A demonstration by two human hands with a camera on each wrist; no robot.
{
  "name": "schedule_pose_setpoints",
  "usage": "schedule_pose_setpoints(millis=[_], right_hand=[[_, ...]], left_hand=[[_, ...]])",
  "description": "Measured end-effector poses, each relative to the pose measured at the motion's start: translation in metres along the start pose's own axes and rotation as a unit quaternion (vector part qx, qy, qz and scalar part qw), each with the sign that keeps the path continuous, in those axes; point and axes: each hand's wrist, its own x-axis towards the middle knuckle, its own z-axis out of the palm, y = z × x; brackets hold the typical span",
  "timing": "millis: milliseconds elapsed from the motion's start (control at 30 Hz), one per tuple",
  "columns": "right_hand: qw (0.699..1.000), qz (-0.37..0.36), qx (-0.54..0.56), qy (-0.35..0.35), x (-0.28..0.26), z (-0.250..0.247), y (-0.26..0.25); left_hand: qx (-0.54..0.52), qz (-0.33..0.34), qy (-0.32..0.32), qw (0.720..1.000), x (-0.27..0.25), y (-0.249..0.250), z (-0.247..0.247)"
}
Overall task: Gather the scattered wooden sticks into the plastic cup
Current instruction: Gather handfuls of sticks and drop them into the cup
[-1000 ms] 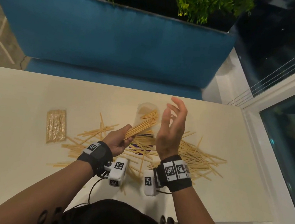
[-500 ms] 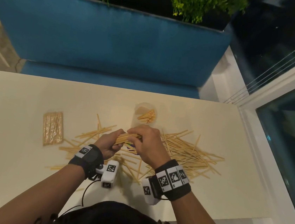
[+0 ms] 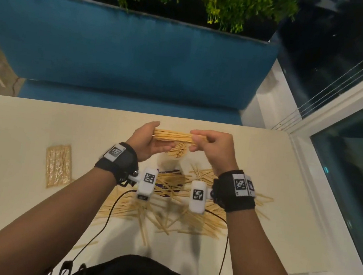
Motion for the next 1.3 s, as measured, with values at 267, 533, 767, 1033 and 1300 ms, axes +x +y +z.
schedule_pose_setpoints(millis=[267, 533, 767, 1033, 1300], right_hand=[[0.991, 0.034, -0.123, 0.037, 0.035, -0.016, 0.023], [0.929, -0.025, -0.359, -0.084, 0.063, 0.064, 0.048], [0.865, -0.194, -0.463, 0.028, 0.021, 0.070, 0.072], [0.922, -0.122, -0.367, -0.001, -0.014, 0.090, 0.092], [0.935, -0.111, -0.336, 0.022, -0.016, 0.094, 0.086]], left_hand=[[0.495, 0.133, 0.112, 0.851, 0.036, -0.028, -0.025], [0.502, 0.229, 0.040, 0.833, 0.037, -0.055, -0.017], [0.488, 0.244, 0.047, 0.837, 0.040, -0.056, -0.020], [0.461, 0.273, 0.053, 0.843, 0.031, -0.059, -0.015], [0.460, 0.267, 0.055, 0.845, 0.027, -0.058, -0.015]])
